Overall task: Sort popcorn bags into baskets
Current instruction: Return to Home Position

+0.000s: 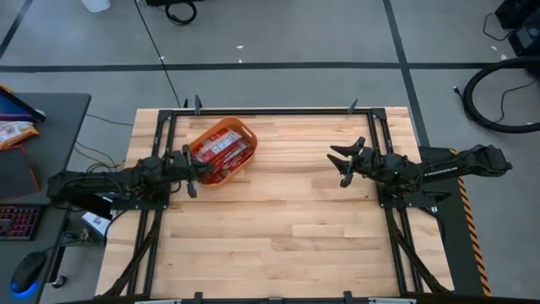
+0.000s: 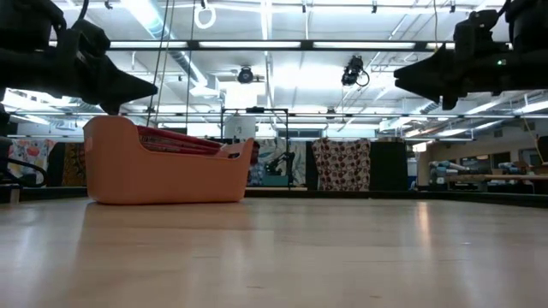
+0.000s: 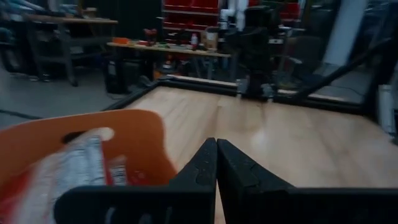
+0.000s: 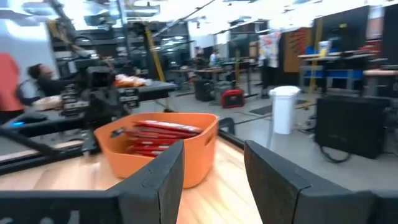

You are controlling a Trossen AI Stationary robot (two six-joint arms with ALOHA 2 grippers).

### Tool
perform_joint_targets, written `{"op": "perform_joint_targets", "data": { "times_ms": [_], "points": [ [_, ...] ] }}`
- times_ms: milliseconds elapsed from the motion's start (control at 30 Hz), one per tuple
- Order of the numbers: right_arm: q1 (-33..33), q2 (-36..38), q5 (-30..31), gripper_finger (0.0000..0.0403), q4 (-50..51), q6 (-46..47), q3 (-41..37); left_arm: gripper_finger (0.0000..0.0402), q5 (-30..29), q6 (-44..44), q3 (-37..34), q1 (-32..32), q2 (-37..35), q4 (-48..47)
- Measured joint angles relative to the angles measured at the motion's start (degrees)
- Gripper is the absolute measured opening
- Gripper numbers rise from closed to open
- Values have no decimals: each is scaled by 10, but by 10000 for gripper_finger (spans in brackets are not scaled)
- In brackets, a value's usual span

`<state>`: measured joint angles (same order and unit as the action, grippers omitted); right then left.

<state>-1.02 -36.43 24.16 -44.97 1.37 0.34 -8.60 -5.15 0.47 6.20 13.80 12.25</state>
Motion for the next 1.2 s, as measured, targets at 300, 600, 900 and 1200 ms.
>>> {"op": "perform_joint_targets", "data": {
  "times_ms": [300,600,900,1200],
  "points": [
    [0,0,19,172,-4,0,0,9,-34,63,0,0,0,11],
    [0,0,17,172,-4,10,0,9,-34,103,0,0,0,49],
    [0,0,17,172,-4,10,0,9,-34,103,0,0,0,49],
    [0,0,17,172,-4,10,0,9,-34,103,0,0,0,49]
  ]
}}
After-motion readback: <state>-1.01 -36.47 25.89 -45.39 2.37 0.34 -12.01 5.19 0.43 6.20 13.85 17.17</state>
